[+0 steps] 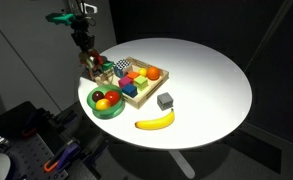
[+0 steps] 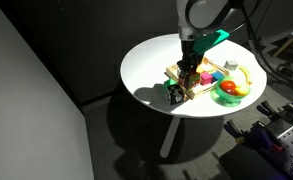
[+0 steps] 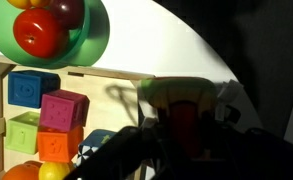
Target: Place the orange soft cube and place it on the black one
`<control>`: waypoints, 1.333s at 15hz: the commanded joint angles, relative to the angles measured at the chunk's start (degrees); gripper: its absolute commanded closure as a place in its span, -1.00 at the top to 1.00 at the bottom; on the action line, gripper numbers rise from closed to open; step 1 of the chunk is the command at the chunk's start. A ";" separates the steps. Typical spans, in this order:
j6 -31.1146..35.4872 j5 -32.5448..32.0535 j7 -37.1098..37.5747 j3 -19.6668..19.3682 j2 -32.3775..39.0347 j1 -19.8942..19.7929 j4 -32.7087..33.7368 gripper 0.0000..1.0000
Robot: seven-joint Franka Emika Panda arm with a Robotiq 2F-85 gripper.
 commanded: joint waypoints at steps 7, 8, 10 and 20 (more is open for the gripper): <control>-0.79 -1.52 3.69 0.91 2.08 1.80 3.61 -0.81; -0.84 -1.46 3.78 0.93 2.40 1.97 3.98 -0.81; -0.70 -1.58 3.99 0.89 3.20 2.30 4.74 -0.81; -0.63 -2.31 3.41 0.51 6.89 3.12 7.87 -0.81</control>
